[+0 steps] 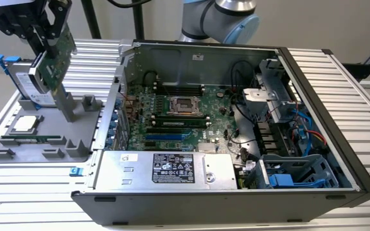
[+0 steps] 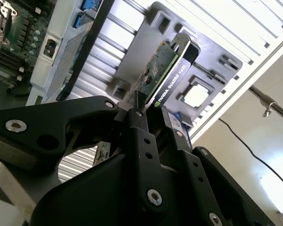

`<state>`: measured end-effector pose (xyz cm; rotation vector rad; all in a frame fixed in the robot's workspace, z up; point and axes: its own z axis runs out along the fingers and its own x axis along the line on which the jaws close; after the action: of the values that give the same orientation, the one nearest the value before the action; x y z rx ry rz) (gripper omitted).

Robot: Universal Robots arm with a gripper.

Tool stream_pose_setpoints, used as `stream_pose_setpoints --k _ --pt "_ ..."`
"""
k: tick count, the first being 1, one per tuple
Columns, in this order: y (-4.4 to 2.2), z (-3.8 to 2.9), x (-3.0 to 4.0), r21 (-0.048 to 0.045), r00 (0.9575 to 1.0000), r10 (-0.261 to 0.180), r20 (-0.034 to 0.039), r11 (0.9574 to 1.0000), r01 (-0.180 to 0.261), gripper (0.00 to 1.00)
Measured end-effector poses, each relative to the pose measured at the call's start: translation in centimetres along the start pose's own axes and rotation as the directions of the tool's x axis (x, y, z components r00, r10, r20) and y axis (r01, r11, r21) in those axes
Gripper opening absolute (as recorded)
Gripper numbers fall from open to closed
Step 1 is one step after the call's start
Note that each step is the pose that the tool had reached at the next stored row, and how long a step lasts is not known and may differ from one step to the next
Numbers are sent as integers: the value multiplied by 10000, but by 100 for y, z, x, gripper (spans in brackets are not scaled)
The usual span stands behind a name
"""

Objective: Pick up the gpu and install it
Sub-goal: 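Pick up the gpu and move the gpu toward the slot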

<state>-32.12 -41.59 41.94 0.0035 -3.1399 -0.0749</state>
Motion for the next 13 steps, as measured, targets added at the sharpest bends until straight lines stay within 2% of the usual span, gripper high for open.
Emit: stream_pose_setpoints --k 13 --pt "0 0 -76 0 10000 0 1 10000 0 0"
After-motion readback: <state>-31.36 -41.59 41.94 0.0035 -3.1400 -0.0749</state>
